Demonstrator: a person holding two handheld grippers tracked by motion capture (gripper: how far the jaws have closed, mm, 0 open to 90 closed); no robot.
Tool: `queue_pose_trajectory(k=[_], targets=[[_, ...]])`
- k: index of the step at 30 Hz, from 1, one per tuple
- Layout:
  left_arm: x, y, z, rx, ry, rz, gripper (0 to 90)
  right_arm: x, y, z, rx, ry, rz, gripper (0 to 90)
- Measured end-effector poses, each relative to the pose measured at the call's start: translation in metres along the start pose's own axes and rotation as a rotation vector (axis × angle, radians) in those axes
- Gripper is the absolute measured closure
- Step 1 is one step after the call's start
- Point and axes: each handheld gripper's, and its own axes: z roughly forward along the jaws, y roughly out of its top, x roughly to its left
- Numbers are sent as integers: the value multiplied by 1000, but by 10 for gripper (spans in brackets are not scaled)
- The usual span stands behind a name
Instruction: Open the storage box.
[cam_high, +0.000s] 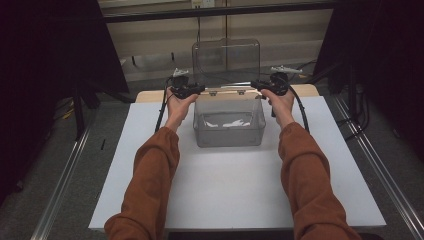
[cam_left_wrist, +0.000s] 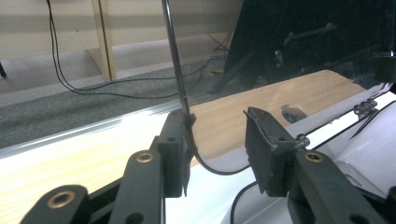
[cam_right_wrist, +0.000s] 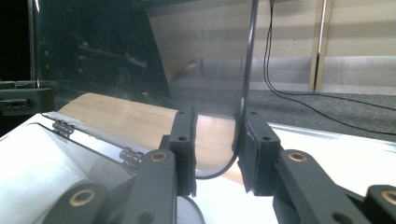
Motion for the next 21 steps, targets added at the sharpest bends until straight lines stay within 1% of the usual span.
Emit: queue_pose_trajectory(k=[2,4,5,6,7,8,10,11,12,13,14,15,16,19,21], targets=[[1,0,1,1,-6,-10,601,-1,0,0,0,5,8,687],[2,-1,1,2,-6,-19,598,-1,-1,1,2,6,27,681],[2,-1,2,8,-5,-31,594,-2,-2,2,6,9,43,678],[3,-1,2,11,-6,-40,587,-2,-2,2,12,12,72,678],[4,-1,3,18,-1,-39,580,-3,-2,3,19,11,89,672],[4,-2,3,22,-2,-49,573,-3,-2,3,25,9,89,662],[6,-3,3,37,7,-58,558,-4,-4,4,36,17,112,645],[7,-3,3,40,9,-70,545,-6,-5,4,41,18,116,637],[8,-3,3,44,23,-62,549,-7,-6,5,45,12,117,636],[9,-3,2,46,27,-57,573,-9,-7,6,45,17,134,634],[10,-3,2,48,26,-59,598,-9,-8,6,43,23,154,630],[11,-3,3,49,20,-71,600,-10,-8,7,45,22,160,627],[11,-3,3,51,15,-79,594,-10,-9,8,37,22,165,629],[12,-5,4,44,4,-105,564,-11,-10,9,38,29,190,632],[11,-5,5,42,4,-105,540,-11,-10,9,40,29,193,632]])
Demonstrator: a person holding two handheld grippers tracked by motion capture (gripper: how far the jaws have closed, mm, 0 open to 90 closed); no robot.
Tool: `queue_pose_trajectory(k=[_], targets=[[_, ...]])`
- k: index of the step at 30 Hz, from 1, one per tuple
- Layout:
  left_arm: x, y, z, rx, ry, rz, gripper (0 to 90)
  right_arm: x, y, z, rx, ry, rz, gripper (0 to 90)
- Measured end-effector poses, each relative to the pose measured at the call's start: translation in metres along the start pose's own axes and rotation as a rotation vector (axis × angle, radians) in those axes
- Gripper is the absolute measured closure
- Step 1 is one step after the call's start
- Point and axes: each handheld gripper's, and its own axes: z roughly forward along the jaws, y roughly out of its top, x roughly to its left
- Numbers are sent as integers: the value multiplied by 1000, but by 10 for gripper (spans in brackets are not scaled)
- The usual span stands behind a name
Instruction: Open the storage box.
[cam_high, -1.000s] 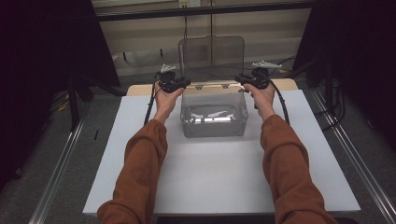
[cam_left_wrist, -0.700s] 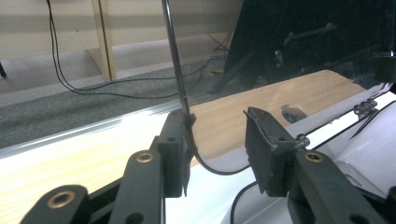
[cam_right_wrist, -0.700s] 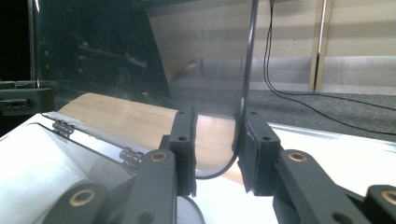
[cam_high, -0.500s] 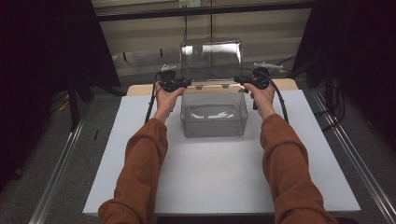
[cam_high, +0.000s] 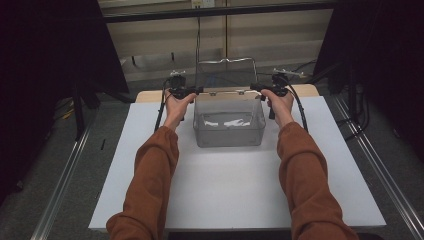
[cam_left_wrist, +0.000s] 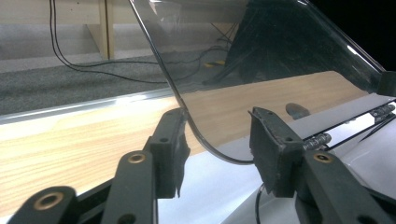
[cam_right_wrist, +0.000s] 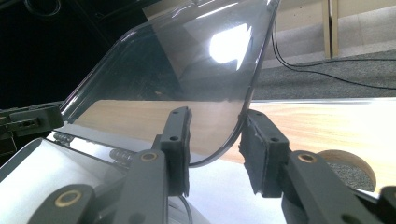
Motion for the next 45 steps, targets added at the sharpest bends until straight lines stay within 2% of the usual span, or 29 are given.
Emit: queue_pose_trajectory(k=[2,7,13,20,22,24,25,26,27,28,29,30,31,32,33,36,38,39,41,43,45], targets=[[-1,-1,1,-8,-2,-7,510,-1,0,0,2,3,-2,629],[0,-1,2,-3,-6,-21,505,0,0,0,8,-6,1,626],[-4,-1,3,-6,22,-1,502,1,0,1,9,-19,16,628],[-1,-1,3,-4,4,-20,500,1,1,0,11,-26,6,611],[0,-1,3,-2,0,-22,496,1,0,0,7,-30,18,600],[0,-1,3,3,0,-17,492,1,0,0,3,-42,3,588],[-1,-1,3,4,3,-5,496,0,0,0,5,-46,2,584],[0,-2,3,7,-16,-1,508,1,0,0,7,-50,-6,576],[0,-2,3,-14,-30,-18,581,1,0,0,8,-52,-17,624],[0,-3,3,-15,5,-36,567,1,-1,-1,-11,-16,-6,655],[1,-3,4,-17,10,-36,505,3,0,-1,-22,-25,-5,620],[3,-4,4,-26,18,-38,492,3,1,-1,-26,-50,-15,568],[4,-4,4,-24,34,-41,424,4,2,-2,-42,-80,-27,538],[6,-5,4,-39,33,-49,409,4,3,-3,-48,-83,-23,544],[7,-5,3,-44,21,-52,409,4,4,-4,-57,-63,-17,539],[6,-3,1,-74,33,-30,400,8,4,-4,-46,-63,-68,498],[4,-2,1,-77,36,-5,374,8,3,-4,-48,-57,-75,462],[2,-2,0,-75,42,22,354,9,3,-5,-43,-68,-89,448],[-1,-2,-1,-69,40,40,322,11,2,-6,-39,-67,-124,427],[-3,-3,-3,-60,41,48,303,13,2,-8,-46,-79,-152,387],[-5,-6,-4,-76,41,45,291,14,1,-10,-40,-78,-175,351]])
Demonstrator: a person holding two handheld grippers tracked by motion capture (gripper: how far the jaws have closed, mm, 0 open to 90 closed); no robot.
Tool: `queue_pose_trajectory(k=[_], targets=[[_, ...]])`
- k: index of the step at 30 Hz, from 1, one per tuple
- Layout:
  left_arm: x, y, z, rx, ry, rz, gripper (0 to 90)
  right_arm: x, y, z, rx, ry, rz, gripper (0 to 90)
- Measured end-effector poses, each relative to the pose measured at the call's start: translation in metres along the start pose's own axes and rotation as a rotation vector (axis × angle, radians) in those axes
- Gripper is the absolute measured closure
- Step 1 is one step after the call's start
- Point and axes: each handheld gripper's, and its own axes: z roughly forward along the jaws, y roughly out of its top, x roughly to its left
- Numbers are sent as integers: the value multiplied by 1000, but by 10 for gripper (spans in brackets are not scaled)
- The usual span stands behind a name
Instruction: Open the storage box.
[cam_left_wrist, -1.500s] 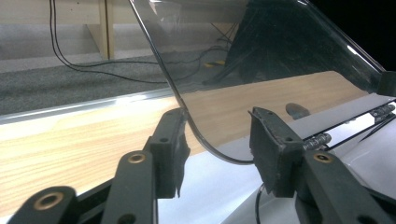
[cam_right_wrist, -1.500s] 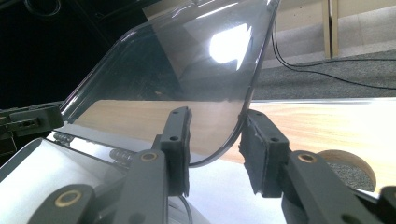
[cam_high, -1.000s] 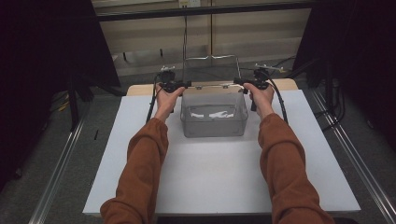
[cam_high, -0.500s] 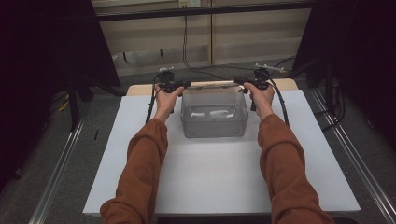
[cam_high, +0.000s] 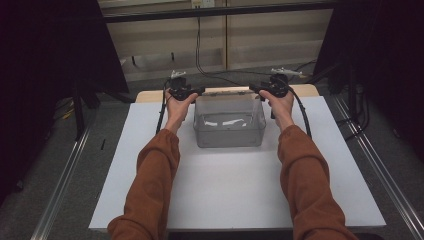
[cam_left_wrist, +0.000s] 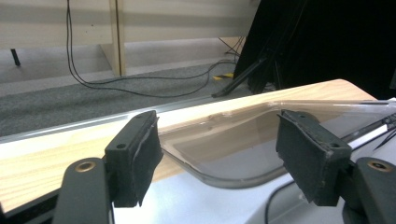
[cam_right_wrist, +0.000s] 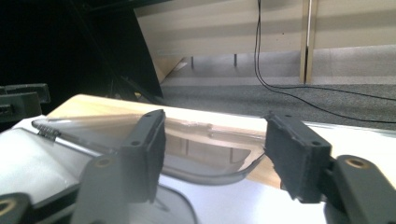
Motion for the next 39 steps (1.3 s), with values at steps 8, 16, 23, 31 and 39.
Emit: queue_pose_trajectory(k=[8,16,23,31,39], targets=[[1,-5,-12,-19,-12,21,219,7,-2,-5,-24,-33,-69,204],[-8,-7,-26,-67,-33,70,148,14,-2,-11,-63,-28,-91,105],[-9,-12,-31,-85,-24,72,70,22,-8,-17,-87,-33,-131,67],[-15,-16,-45,-106,-68,88,36,30,-12,-28,-114,-49,-158,48],[-26,-19,-60,-161,-40,141,33,33,-13,-45,-136,-62,-181,28]])
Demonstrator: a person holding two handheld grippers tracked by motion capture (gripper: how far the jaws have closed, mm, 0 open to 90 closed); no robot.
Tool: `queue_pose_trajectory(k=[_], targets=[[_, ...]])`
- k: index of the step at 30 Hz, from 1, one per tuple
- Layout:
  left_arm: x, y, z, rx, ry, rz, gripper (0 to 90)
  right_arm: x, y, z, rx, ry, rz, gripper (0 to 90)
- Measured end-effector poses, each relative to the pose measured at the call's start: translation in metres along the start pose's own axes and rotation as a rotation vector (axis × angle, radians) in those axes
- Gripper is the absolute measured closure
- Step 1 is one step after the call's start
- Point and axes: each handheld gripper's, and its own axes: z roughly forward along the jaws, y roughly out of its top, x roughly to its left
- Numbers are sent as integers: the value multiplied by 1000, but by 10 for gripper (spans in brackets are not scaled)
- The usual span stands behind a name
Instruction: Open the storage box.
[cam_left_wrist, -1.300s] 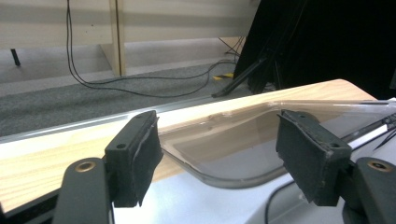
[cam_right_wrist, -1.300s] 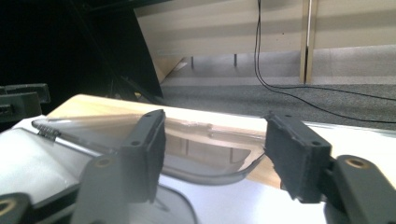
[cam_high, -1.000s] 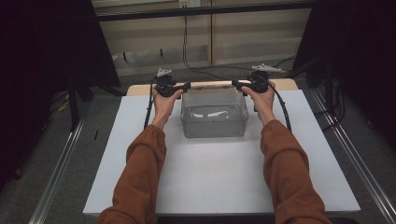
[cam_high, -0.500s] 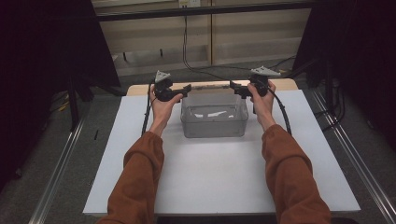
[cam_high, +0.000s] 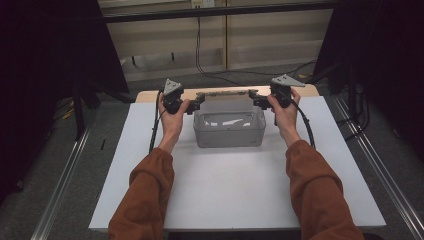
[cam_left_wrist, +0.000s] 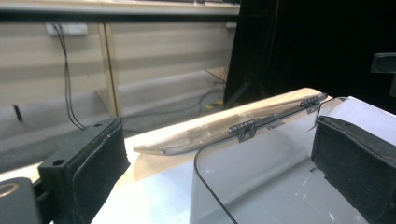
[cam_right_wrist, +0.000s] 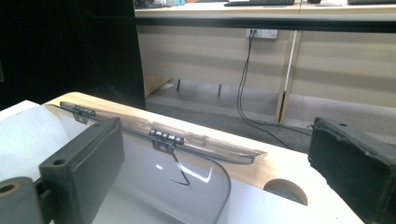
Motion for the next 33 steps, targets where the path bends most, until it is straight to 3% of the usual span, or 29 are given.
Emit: queue_pose_trajectory(k=[2,10,15,18,24,29,33], targets=[[-2,-1,-4,-7,3,19,40,2,0,-5,-10,-6,-8,24],[-8,-8,-16,-49,9,11,44,15,-2,-23,-45,12,-22,9],[-13,-9,-25,-69,-3,47,44,24,-4,-33,-55,4,-50,1],[-15,-10,-29,-78,-9,27,44,30,-6,-39,-76,8,-49,0],[-19,-14,-42,-79,5,15,43,31,-12,-48,-73,-10,-53,1],[-23,-19,-54,-75,19,39,44,28,-19,-58,-76,-22,-35,0],[-25,-21,-64,-102,15,14,44,27,-25,-68,-77,-25,-42,0]])
